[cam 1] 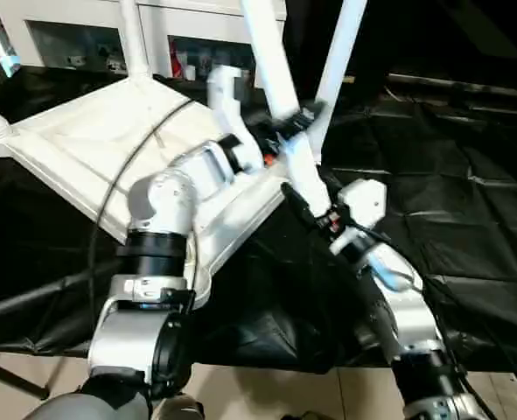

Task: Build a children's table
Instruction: Pick table leg

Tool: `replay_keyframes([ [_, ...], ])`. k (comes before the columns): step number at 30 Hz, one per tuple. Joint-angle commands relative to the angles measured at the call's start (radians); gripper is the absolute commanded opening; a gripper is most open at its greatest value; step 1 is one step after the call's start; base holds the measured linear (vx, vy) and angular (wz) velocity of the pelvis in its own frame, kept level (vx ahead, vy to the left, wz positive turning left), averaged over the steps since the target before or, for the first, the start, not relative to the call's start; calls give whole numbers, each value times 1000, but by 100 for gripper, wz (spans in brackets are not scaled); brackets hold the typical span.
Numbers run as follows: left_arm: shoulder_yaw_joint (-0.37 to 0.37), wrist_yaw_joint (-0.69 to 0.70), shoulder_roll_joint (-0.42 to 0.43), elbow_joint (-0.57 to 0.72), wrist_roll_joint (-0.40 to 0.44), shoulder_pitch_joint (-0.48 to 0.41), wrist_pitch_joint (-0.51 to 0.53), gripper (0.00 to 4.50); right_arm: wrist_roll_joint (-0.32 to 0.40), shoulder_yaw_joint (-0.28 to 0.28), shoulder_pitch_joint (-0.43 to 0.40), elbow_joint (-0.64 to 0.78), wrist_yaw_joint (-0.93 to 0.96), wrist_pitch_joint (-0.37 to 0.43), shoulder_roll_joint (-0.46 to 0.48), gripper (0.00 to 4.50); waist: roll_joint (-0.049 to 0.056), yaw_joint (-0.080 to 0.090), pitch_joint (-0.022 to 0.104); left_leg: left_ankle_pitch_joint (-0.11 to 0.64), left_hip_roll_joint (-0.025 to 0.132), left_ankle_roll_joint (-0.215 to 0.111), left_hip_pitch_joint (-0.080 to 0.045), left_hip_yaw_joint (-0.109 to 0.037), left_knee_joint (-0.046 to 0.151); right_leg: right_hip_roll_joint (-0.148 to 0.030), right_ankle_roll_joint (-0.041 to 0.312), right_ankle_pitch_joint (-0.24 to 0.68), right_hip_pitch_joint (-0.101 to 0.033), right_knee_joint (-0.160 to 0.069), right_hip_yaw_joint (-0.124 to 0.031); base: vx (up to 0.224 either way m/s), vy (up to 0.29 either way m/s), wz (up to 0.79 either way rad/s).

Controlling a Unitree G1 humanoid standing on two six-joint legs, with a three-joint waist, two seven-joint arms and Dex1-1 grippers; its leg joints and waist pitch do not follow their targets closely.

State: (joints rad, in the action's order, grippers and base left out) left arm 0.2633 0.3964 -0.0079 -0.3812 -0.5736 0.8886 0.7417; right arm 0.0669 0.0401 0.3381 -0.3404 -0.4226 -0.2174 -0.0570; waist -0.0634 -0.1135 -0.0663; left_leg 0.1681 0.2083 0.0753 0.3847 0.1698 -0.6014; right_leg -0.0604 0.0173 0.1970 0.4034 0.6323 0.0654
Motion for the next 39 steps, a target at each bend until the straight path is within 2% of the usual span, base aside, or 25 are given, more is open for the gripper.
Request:
replay_keyframes([
  [1, -1, -38, -11, -1, 4, 13, 4, 371, -7, -5, 16, -7, 14, 2, -6, 265, -1, 0, 76, 130, 17, -31, -17, -1, 66, -72, 174, 53, -59, -69, -47, 0, 0, 0],
  [6, -1, -49, -32, 14, -4, 1, 2, 335, -30, 5, 32, -30, 27, -6, 2, 265, -2, -1, 75, 112, 16, -41, -16, 0, 64, -72, 183, 26, -60, -67, -47, 0, 0, 0],
  [7, -8, -41, -38, 15, -5, 1, 3, 330, -37, 12, 37, -36, 29, -11, 4, 265, 2, -2, 74, 118, 17, -40, -17, 0, 65, -73, 183, 32, -59, -68, -47, 0, 0, 0],
  [8, -11, -38, -40, 14, -4, 1, 3, 299, -40, 15, 39, -38, 31, -13, 5, 265, -1, 0, 74, 125, 17, -37, -17, 0, 66, -73, 182, 42, -60, -69, -47, 0, 0, 0],
  [9, -18, -36, -43, 12, -3, 2, 3, 299, -44, 19, 43, -43, 37, -15, 7, 265, -1, 0, 74, 127, 17, -36, -16, -1, 66, -72, 180, 45, -61, -69, -47, 0, 0, 0],
  [10, -26, -34, -44, 10, -2, 2, 3, 290, -47, 23, 46, -48, 44, -17, 9, 265, 9, 0, 74, 135, 18, -29, -17, -2, 67, -73, 178, 51, -60, -71, -47, 0, 0, 0],
  [12, -43, -36, -47, 7, 6, 0, -6, 276, -54, 31, 52, -58, 55, -24, 15, 265, 8, 2, 75, 144, 17, -22, -19, -2, 67, -71, 178, 44, -59, -71, -47, 0, 0, 0],
  [13, -45, -40, -47, 7, 9, 0, -6, 276, -57, 32, 54, -60, 58, -25, 17, 265, 19, 1, 76, 147, 18, -19, -20, -4, 67, -71, 182, 38, -59, -68, -47, 0, 0, 0],
  [17, -45, -45, -40, 2, 19, 3, -10, 240, -63, 29, 58, -67, 70, -31, 23, 265, 15, 3, 76, 146, 17, -17, -19, -4, 68, -69, 189, 7, -61, -67, -47, 0, 0, 0],
  [18, -45, -47, -32, -2, 29, 4, -18, 229, -65, 29, 59, -70, 75, -35, 25, 265, 44, -2, 77, 151, 17, -12, -20, -8, 68, -72, 192, 1, -60, -63, -47, 0, 0, 0],
  [19, -46, -43, -24, -6, 34, 6, -19, 218, -71, 29, 59, -74, 84, -41, 26, 265, 27, 3, 77, 159, 18, -11, -21, -5, 68, -69, 193, -13, -61, -67, -47, 0, 0, 0],
  [20, -46, -38, -11, -8, 39, 8, -23, 211, -81, 32, 59, -80, 97, -50, 28, 265, 67, -5, 78, 160, 16, -2, -20, -12, 68, -72, 203, -20, -61, -60, -46, 0, 0, 0],
  [21, -47, -35, -5, -10, 41, 9, -26, 205, -85, 35, 60, -84, 105, -56, 29, 265, 43, 4, 77, 173, 15, -8, -20, -7, 67, -67, 202, -28, -62, -68, -47, 0, 0, 0],
  [23, -50, -15, 14, -14, 40, 15, -26, 199, -70, 44, 61, -93, 85, -72, 33, 265, 63, -1, 79, 170, 13, -6, -19, -9, 66, -69, 213, -32, -64, -64, -46, 0, 0, 0],
  [24, -50, -11, 17, -15, 39, 16, -26, 195, -64, 45, 61, -94, 77, -73, 34, 321, 57, 1, 78, 181, 13, -10, -21, -7, 66, -68, 215, -22, -62, -70, -46, 0, 0, 0],
  [25, -55, 2, 24, -17, 42, 18, -26, 195, -43, 44, 60, -89, 57, -75, 38, 335, 56, -1, 78, 182, 12, -14, -18, -7, 66, -69, 219, -4, -67, -69, -46, 0, 0, 0],
  [26, -62, 17, 36, -22, 50, 20, -30, 194, -24, 48, 58, -76, 24, -69, 37, 335, 63, -2, 77, 178, 12, -18, -15, -7, 66, -71, 217, 12, -67, -69, -47, 0, 0, 0],
  [27, -62, 17, 36, -22, 50, 20, -30, 193, -24, 48, 58, -76, 24, -69, 37, 337, 63, -1, 77, 177, 11, -24, -15, -7, 66, -70, 216, 16, -68, -71, -46, 0, 0, 0],
  [29, -82, 55, 65, -34, 68, 26, -44, 191, 16, 66, 55, -37, -61, -21, 22, 345, 65, -1, 78, 176, 14, -32, -17, -8, 66, -68, 214, 19, -67, -71, -46, 0, 0, 0],
  [30, -100, 79, 85, -40, 83, 29, -56, 191, 67, 65, 56, 0, -122, 48, 6, 345, 66, -1, 78, 173, 15, -33, -16, -9, 67, -68, 214, 16, -66, -70, -46, 0, 0, 0],
  [31, -113, 96, 99, -46, 91, 33, -59, 190, 123, 57, 59, 33, -173, 119, -7, 351, 57, -1, 77, 168, 13, -48, -17, -10, 68, -65, 217, 16, -72, -68, -45, 0, 0, 0],
  [33, -157, 154, 152, -65, 116, 52, -40, 190, 365, 6, 90, 151, -351, 436, -94, 353, 58, -3, 77, 153, 16, -69, -20, -11, 68, -65, 220, -9, -72, -66, -46, 0, 0, 0],
  [34, -159, 156, 154, -66, 118, 53, -40, 190, 372, 4, 92, 153, -358, 445, -100, 353, 54, -6, 79, 143, 18, -78, -20, -11, 66, -66, 221, -17, -74, -65, -46, 0, 0, 0],
  [36, -167, 167, 165, -75, 124, 60, -35, 190, 414, -10, 111, 157, -393, 507, -132, 353, 56, -8, 79, 128, 19, -66, -17, -7, 64, -74, 229, -13, -68, -66, -47, 0, 0, 0],
  [39, -172, 192, 183, -94, 124, 81, -20, 190, 422, -43, 182, 96, -434, 596, -198, 353, 49, -12, 80, 111, 17, -45, -18, -3, 61, -74, 245, 8, -65, -66, -45, 0, 0, 0],
])
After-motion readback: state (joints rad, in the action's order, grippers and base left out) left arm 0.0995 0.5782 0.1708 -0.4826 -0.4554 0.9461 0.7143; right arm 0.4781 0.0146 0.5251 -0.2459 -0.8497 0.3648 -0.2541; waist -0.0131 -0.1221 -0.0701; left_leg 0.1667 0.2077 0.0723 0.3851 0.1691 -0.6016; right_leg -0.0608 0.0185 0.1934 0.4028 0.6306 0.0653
